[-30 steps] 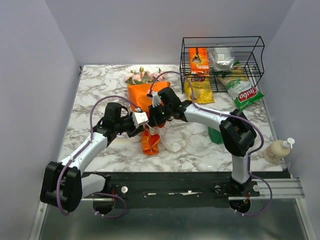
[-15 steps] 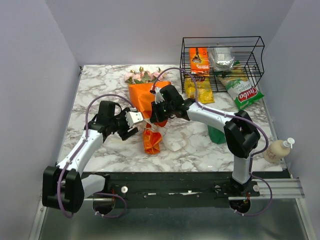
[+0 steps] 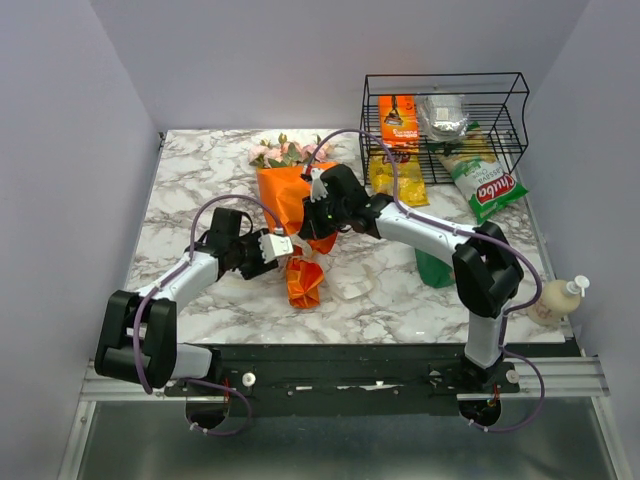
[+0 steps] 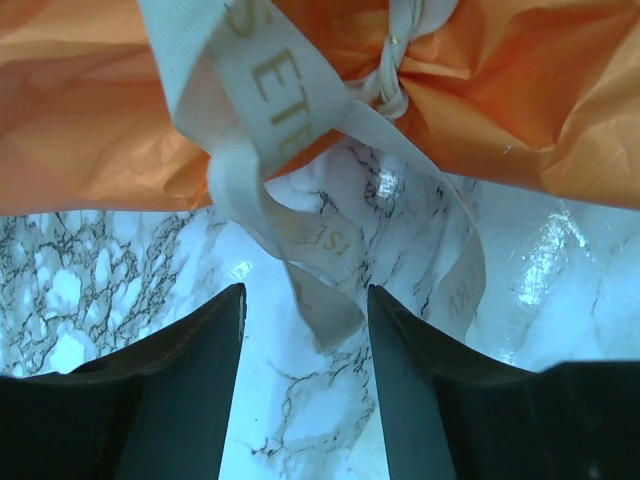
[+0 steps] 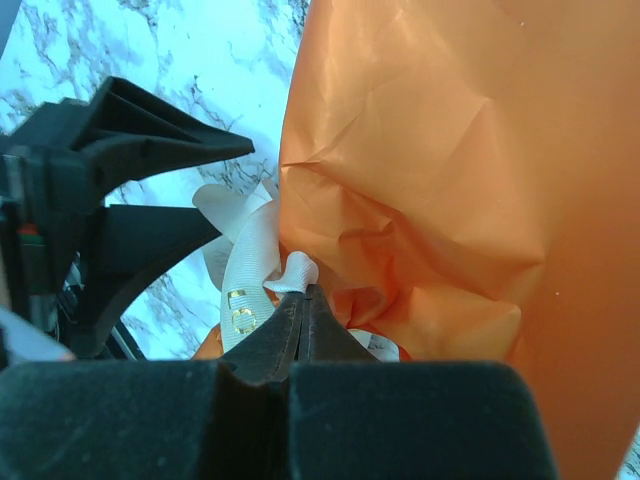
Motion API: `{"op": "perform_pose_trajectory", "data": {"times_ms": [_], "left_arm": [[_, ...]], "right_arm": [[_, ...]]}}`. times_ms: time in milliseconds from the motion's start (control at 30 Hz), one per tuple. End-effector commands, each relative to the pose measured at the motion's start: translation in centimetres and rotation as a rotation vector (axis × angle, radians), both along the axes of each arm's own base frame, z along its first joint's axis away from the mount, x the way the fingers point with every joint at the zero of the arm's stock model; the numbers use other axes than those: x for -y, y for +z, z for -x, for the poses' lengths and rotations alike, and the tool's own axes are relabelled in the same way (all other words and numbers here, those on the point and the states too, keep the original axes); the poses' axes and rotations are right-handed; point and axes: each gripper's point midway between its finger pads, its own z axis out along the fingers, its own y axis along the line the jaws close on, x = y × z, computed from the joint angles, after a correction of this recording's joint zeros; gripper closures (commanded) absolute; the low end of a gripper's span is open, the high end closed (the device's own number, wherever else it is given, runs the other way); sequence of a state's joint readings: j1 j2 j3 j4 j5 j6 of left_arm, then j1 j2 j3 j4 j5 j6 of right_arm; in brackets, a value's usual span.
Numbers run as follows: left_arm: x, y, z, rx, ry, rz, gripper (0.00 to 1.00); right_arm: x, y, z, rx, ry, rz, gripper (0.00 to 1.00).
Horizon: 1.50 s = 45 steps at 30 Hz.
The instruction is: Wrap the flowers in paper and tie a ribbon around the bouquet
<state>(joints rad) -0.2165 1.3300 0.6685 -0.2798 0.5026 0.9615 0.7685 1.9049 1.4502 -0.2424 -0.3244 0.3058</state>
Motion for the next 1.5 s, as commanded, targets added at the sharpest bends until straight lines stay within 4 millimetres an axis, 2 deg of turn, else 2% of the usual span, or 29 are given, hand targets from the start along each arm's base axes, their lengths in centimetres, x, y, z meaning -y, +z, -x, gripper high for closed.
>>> {"op": "perform_pose_trajectory", "data": {"times_ms": [0, 100, 167, 200, 233, 400, 433, 467, 500, 600, 667, 767, 900, 1033, 1133, 1267, 1467], "left_arm": [[0.5, -0.4, -0.6, 0.072, -0.057, -0.029, 0.38], [1.1, 0.0, -0.9, 0.070, -0.071, -0.007, 0.37], [1.4, 0.3, -1.2, 0.078, -0.072, 0.008, 0.59], [1.5, 0.4, -1.3, 0.081, -0.070, 0.012, 0.88], [1.4, 0.2, -1.0, 0.078, -0.075, 0.005, 0.99], [-0.5, -1.1, 1.0, 0.086, -0.174, -0.132, 1.00], [-1.0, -1.3, 1.1, 0.094, -0.185, -0.162, 1.00], [-1.7, -1.4, 0.9, 0.103, -0.181, -0.200, 1.00], [-2.0, -1.7, 1.1, 0.095, -0.186, -0.222, 1.00], [-2.8, -1.3, 0.4, 0.116, -0.173, -0.265, 1.00], [-3.1, -0.8, -0.2, 0.129, -0.159, -0.274, 1.00], [-3.8, -0.3, -0.8, 0.143, -0.134, -0.302, 1.00], [-5.0, -0.7, -1.4, 0.172, -0.133, -0.358, 1.00], [-5.3, -0.7, -2.4, 0.203, -0.123, -0.378, 1.00], [-5.6, -0.7, -3.2, 0.239, -0.144, -0.413, 1.00], [-7.5, -1.2, -4.1, 0.257, -0.136, -0.488, 1.00], [-8.9, -1.4, -4.6, 0.283, -0.153, -0.528, 1.00]], "right_arm": [[0.5, 1.9, -0.9, 0.047, -0.035, 0.003, 1.00], [0.4, 1.7, -0.9, 0.040, -0.031, 0.006, 1.00], [0.5, 1.6, -1.0, 0.043, -0.037, 0.013, 1.00], [0.7, 1.7, -1.0, 0.045, -0.043, 0.019, 1.00], [1.0, 1.9, -1.4, 0.058, -0.064, 0.029, 0.99], [3.7, 3.1, -2.0, 0.120, -0.170, 0.092, 1.00], [4.6, 2.9, -2.2, 0.135, -0.207, 0.119, 1.00], [5.2, 3.8, -2.1, 0.157, -0.220, 0.117, 1.00], [5.5, 3.9, -2.0, 0.164, -0.226, 0.123, 1.00], [6.6, 3.3, -1.3, 0.158, -0.230, 0.153, 1.00], [7.7, 1.8, -0.3, 0.127, -0.228, 0.197, 1.00], [9.5, 1.1, 0.8, 0.108, -0.256, 0.244, 1.00], [12.3, -0.3, 3.0, 0.091, -0.274, 0.291, 1.00], [14.4, -3.5, 5.6, 0.029, -0.249, 0.348, 1.00], [15.4, -5.1, 6.4, -0.001, -0.259, 0.384, 1.00], [17.4, -7.9, 7.9, -0.059, -0.267, 0.445, 1.00], [19.7, -9.9, 9.6, -0.136, -0.305, 0.471, 1.00]]}}
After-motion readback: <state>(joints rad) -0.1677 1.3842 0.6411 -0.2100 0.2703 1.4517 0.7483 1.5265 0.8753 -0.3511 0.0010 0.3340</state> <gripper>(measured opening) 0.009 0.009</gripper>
